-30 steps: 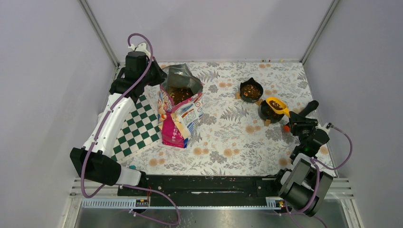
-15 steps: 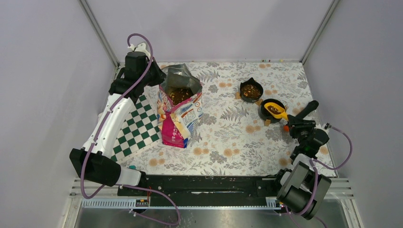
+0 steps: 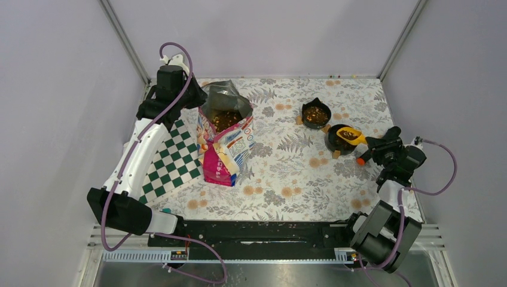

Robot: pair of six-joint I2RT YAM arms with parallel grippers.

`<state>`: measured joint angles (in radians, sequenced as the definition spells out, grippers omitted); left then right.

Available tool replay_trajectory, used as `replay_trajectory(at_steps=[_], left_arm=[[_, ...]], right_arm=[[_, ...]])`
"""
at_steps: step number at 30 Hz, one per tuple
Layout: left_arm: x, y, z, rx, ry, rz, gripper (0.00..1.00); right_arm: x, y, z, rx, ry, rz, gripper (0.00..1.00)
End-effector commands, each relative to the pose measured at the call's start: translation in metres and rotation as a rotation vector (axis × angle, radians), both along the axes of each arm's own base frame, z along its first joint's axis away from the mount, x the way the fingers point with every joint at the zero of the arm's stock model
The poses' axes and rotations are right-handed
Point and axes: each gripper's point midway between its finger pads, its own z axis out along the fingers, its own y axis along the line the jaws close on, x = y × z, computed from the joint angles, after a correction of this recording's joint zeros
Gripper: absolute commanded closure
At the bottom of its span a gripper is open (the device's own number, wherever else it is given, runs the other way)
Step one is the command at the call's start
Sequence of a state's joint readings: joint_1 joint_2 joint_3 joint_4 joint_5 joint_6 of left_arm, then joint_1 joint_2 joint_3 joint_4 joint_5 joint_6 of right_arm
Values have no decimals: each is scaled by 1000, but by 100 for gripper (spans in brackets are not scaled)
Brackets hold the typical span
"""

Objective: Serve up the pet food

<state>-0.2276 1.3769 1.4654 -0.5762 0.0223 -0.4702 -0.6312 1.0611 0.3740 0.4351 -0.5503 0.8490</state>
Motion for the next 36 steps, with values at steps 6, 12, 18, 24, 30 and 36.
replay_trajectory(at_steps=[6, 12, 18, 24, 30, 36], left_arm=[[-1, 16, 29, 27, -96, 49, 100], [-1, 16, 28, 28, -93, 52, 100], [-3, 19, 30, 35, -97, 65, 100], [-7, 23, 30, 46, -104, 74, 100], [-11, 24, 28, 45, -104, 75, 100], [-13, 24, 26, 40, -102, 75, 100]], right_arm=[[3, -2, 8, -86, 25, 63, 100], [5, -5, 17, -93, 36, 13, 100], [2, -9, 15, -119, 126, -28, 100], [2, -1, 23, -166, 176, -15, 100], [3, 12, 34, -223, 240, 18, 100], [-4, 11, 48, -308, 289, 13, 100]])
